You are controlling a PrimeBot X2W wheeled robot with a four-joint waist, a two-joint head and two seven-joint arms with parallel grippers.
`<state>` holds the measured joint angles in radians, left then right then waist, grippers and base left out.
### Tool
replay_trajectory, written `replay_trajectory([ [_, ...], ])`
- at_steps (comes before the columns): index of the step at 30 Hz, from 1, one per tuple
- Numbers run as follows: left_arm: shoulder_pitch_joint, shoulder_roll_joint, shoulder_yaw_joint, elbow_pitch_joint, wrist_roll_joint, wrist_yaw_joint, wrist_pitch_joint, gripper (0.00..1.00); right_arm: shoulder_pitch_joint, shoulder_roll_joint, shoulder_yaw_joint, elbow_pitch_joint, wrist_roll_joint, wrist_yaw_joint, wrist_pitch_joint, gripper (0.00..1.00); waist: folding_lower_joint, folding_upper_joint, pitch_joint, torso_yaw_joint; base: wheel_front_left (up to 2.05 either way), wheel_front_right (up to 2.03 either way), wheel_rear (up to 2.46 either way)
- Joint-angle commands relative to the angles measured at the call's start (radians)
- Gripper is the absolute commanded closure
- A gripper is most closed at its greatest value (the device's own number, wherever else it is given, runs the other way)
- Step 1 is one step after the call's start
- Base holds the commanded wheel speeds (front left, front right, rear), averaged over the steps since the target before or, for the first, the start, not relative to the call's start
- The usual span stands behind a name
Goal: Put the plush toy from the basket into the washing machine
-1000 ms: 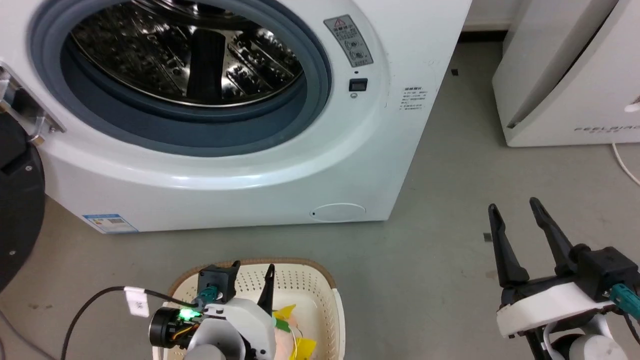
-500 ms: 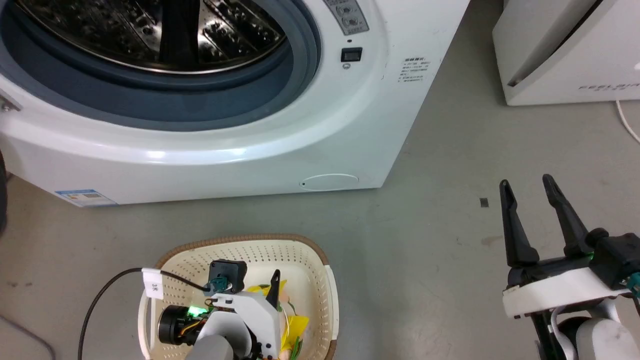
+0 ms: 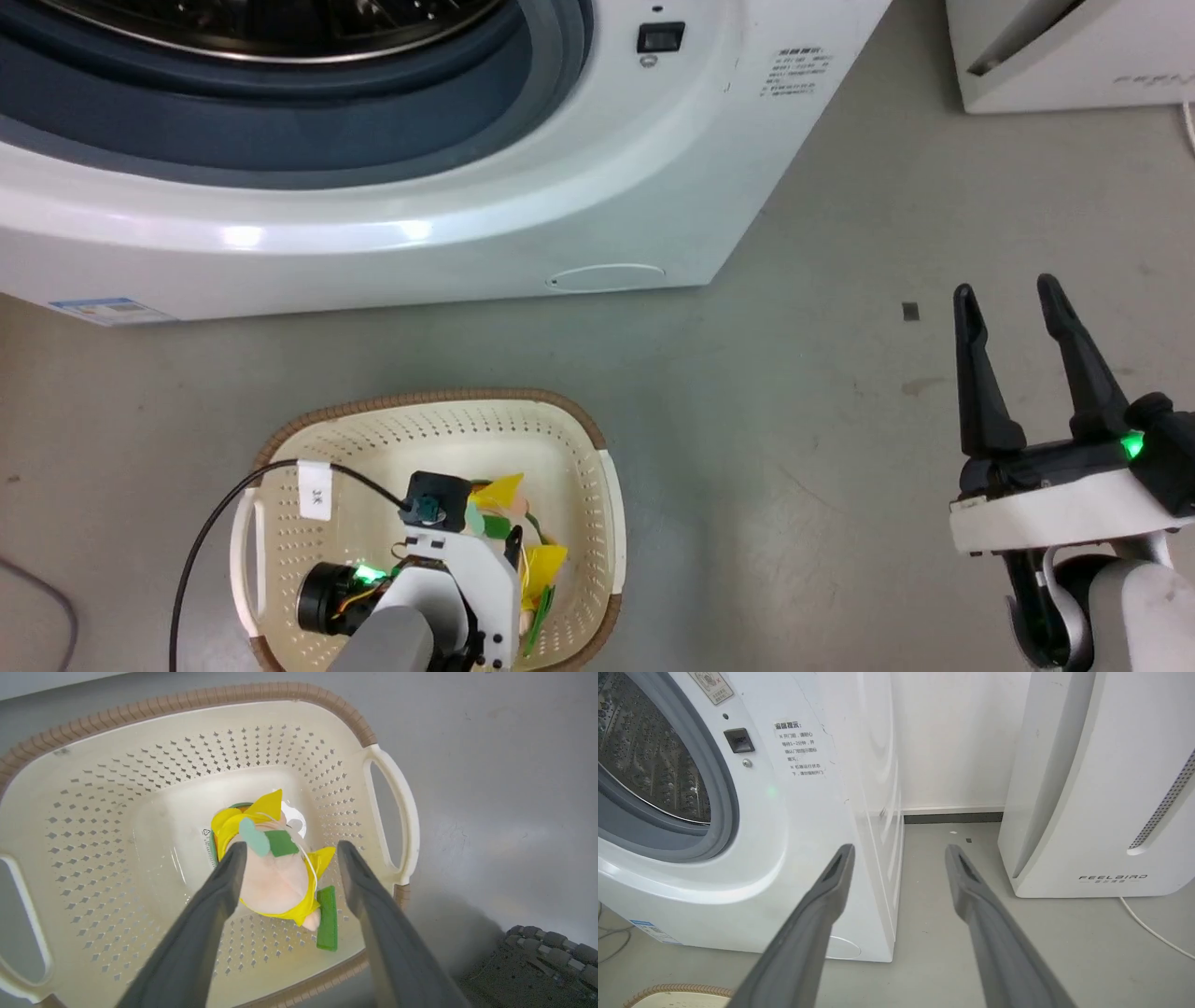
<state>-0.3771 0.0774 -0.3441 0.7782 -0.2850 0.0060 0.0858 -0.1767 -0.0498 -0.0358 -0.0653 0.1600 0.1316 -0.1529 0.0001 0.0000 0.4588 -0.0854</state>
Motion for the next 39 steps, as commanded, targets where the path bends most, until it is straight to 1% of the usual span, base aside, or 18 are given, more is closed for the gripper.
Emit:
replay_trajectory([
  [1, -0.034, 0.006, -0.013, 0.027, -0.011, 0.003, 0.004, 0.0, -0.026, 0.0, -0.003, -0.008, 0.013, -0.001, -0.011, 0.0, -0.0001, 0.0, 0.024, -0.005, 0.0, 0.0, 0.0],
  [13, -0.128, 0.016, -0.083, 0.15, -0.05, 0.038, 0.042, 0.0, -0.07, 0.0, -0.013, -0.025, 0.033, -0.001, -0.035, 0.0, -0.0001, 0.0, 0.129, -0.019, 0.0, 0.0, 0.0],
  [28, -0.225, 0.026, -0.16, 0.304, -0.118, 0.047, 0.039, 0.0, -0.125, 0.0, -0.014, -0.032, 0.069, -0.001, -0.067, 0.0, -0.0001, 0.0, 0.224, -0.034, 0.0, 0.0, 0.0],
  [29, -0.229, 0.026, -0.166, 0.315, -0.123, 0.047, 0.041, 0.31, -0.128, 0.0, -0.015, -0.031, 0.072, -0.001, -0.069, 0.0, -0.0001, 0.0, 0.227, -0.035, 0.0, 0.0, 0.0],
  [30, -0.233, 0.026, -0.172, 0.325, -0.128, 0.045, 0.043, 0.67, -0.13, 0.0, -0.016, -0.03, 0.074, -0.001, -0.071, 0.0, -0.0001, 0.0, 0.229, -0.036, 0.0, 0.0, 0.0],
  [31, -0.237, 0.026, -0.176, 0.335, -0.135, 0.042, 0.045, 1.0, -0.133, 0.0, -0.017, -0.03, 0.077, -0.001, -0.073, 0.0, -0.0001, 0.0, 0.232, -0.037, 0.0, 0.0, 0.0],
  [39, -0.267, 0.03, -0.216, 0.417, -0.179, 0.033, 0.048, 1.0, -0.152, 0.0, -0.025, -0.025, 0.104, -0.001, -0.09, 0.0, -0.0001, 0.0, 0.241, -0.046, 0.0, 0.0, 0.0],
])
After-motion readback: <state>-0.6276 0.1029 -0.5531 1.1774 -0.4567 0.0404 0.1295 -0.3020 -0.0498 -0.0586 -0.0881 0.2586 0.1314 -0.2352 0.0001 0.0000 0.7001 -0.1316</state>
